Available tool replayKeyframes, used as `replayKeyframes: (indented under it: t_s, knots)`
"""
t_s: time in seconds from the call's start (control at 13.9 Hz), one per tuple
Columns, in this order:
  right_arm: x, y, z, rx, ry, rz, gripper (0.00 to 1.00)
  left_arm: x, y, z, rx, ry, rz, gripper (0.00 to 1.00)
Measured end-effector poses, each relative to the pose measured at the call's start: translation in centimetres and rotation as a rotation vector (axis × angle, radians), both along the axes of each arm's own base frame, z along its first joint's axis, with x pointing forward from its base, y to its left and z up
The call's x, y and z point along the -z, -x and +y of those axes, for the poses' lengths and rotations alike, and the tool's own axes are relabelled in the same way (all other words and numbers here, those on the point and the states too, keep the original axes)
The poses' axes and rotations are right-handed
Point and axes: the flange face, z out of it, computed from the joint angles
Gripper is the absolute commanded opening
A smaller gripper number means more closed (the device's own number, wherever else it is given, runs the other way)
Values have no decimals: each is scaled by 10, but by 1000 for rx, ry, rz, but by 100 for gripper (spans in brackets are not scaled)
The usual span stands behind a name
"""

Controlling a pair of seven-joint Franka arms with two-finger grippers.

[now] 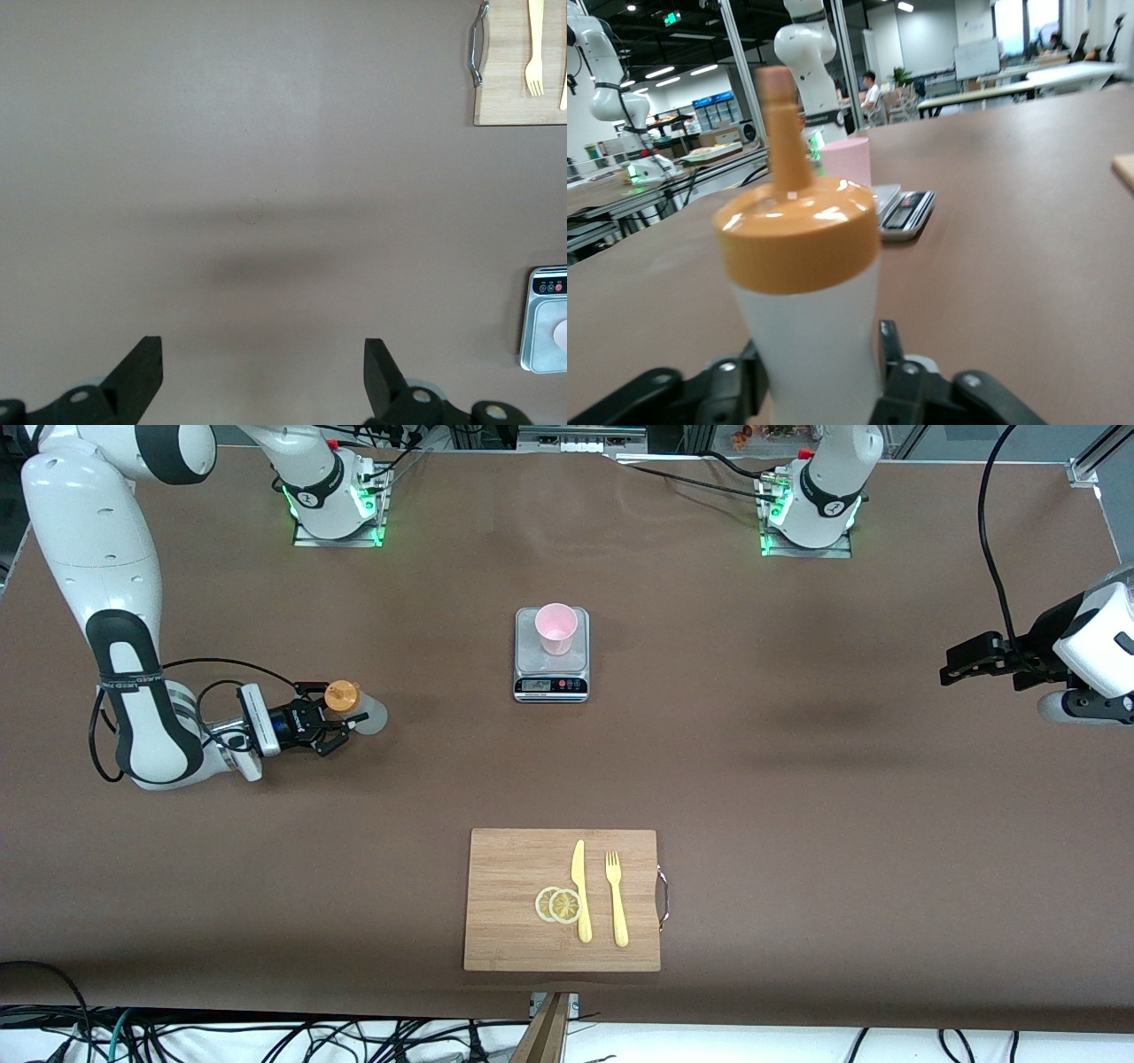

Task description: Add sauce to pink cup with both arms

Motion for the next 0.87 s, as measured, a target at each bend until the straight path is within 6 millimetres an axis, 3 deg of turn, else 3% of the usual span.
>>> replayKeyframes:
  t_s: [0.22, 0.36, 0.65, 0.87]
  knots:
    - [-19, -16, -20, -56, 128, 7, 100, 0, 0, 0, 0, 0, 0, 100]
    - [-49, -29, -39, -78, 265, 29, 100, 0, 0, 0, 0, 0, 0, 100]
    - [-146, -47, -70, -7, 617, 63, 100, 0, 0, 0, 0, 0, 0, 100]
    - [-225, -59, -67, 173, 906, 89, 100, 0, 0, 0, 0, 0, 0, 100]
